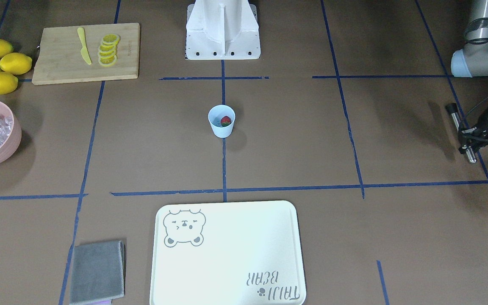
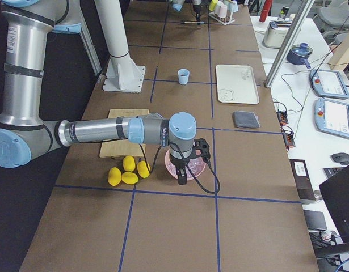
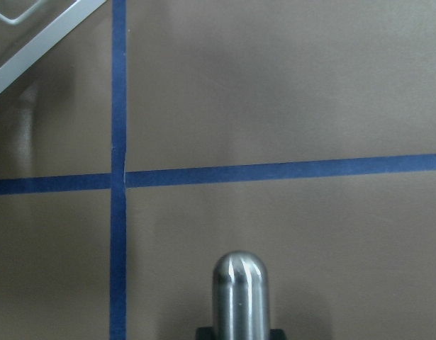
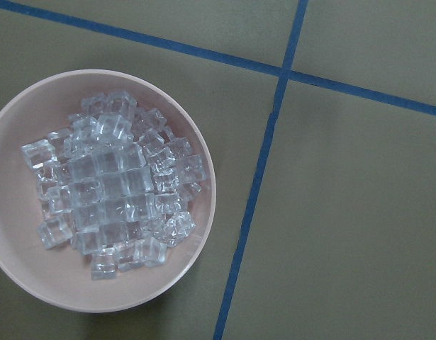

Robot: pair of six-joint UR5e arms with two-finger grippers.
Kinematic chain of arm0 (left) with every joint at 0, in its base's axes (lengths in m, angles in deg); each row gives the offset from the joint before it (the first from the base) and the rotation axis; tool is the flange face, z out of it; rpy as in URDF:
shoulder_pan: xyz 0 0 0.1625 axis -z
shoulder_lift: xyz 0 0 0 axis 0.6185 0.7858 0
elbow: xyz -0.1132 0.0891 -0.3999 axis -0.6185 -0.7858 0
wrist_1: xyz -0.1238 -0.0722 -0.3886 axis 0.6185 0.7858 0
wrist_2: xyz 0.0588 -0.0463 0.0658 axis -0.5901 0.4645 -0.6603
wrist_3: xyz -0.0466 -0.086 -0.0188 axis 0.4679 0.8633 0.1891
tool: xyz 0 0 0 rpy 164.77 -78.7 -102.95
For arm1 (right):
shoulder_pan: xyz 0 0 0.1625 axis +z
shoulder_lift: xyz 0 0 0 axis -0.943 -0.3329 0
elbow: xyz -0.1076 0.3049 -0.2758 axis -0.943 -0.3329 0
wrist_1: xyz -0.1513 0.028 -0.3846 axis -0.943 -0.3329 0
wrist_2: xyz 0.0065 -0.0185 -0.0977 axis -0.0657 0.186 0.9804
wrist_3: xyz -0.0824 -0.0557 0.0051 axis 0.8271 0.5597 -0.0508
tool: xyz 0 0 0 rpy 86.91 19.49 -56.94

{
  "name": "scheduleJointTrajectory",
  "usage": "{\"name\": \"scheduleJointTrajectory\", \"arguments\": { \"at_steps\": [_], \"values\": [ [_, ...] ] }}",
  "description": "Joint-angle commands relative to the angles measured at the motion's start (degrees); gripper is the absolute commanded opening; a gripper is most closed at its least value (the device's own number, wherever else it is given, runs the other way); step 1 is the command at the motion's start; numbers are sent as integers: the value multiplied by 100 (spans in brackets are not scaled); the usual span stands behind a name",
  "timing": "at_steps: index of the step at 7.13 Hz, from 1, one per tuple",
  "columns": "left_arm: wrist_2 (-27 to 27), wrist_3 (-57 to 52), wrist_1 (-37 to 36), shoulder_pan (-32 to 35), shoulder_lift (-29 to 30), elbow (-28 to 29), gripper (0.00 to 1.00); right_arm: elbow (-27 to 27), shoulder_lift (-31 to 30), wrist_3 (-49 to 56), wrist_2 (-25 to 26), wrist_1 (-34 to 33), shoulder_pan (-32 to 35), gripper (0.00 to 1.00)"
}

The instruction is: Mash ice and strawberries in cup

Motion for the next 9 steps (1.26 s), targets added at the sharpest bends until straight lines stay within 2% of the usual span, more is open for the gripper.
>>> {"name": "scheduleJointTrajectory", "arguments": {
  "at_steps": [1,3,4,5,6,8,9],
  "values": [
    [-6,-25,89,6,-85,20,99,9,-9,0,0,5,3,100],
    [20,-87,20,23,-103,-154,100,35,-9,-8,0,5,3,100],
    [525,-444,-251,119,-68,-251,100,61,0,-17,0,-3,-6,100],
    [974,-1335,-793,755,-50,-287,100,62,0,-17,0,-4,3,100],
    [1083,-2327,-1573,1240,2,-418,100,62,0,-17,0,5,3,100],
    [1145,-4017,-3567,2215,99,-1050,100,70,-9,-17,0,-3,3,100],
    [1719,-4120,-3950,2656,90,-1070,100,70,-9,-17,0,-4,-6,100]
  ]
}}
